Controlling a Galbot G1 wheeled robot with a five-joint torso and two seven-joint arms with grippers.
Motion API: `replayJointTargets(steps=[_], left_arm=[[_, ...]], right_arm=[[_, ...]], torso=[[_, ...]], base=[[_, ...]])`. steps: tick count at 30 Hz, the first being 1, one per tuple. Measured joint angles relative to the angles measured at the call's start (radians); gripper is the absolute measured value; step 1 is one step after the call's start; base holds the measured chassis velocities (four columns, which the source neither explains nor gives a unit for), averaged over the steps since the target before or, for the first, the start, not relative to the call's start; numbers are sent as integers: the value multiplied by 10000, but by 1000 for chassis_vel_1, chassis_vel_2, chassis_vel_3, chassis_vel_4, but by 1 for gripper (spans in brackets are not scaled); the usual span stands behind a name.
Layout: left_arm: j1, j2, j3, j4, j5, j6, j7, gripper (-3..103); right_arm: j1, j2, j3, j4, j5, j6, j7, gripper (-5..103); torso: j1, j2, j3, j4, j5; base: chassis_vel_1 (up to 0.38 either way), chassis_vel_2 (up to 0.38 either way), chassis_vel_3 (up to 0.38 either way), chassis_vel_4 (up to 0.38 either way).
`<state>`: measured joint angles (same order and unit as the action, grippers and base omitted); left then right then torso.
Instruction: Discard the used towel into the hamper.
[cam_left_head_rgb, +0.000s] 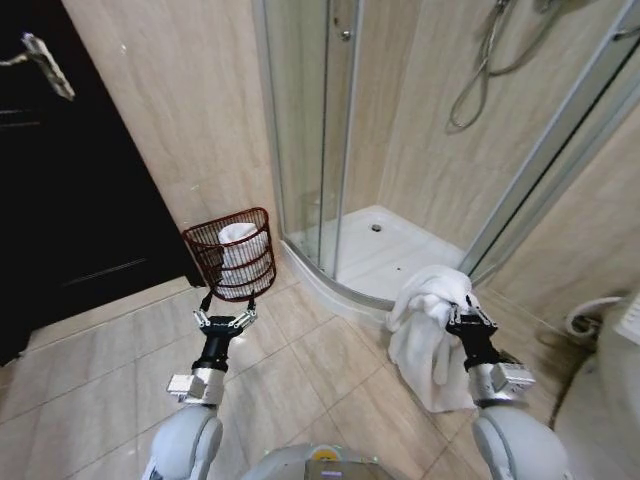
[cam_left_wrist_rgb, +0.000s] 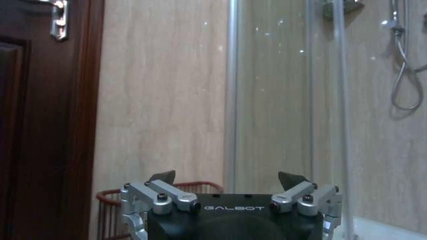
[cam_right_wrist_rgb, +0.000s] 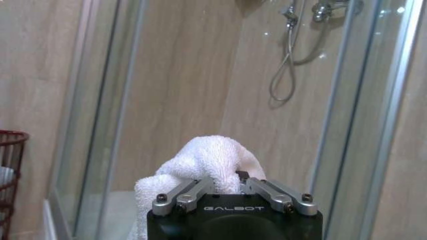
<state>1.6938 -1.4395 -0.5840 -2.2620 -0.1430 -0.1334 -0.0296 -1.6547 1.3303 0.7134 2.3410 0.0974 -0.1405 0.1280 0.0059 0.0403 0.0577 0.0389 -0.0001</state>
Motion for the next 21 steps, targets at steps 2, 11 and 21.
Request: replayJointTargets(steps=[2,11,21], left_arm=[[-9,2,1,13,2,14,-1,100],[-41,37,-18,37,3,72,2,100],[-49,44,-44,93,-17,71,22,100]], right_arm=[[1,15,-7,-40,0,30,-24,10],[5,115,-91,-156,0,116,-95,10],[128,165,-148,-266,-181,118,-195,10]], torso=[[0,0,0,0,3],[-2,-46,-44,2,1],[-42,-171,-127,1,1]], base=[[170,181,-134,-136],[123,120,-18,-27],[60,73,118,113]])
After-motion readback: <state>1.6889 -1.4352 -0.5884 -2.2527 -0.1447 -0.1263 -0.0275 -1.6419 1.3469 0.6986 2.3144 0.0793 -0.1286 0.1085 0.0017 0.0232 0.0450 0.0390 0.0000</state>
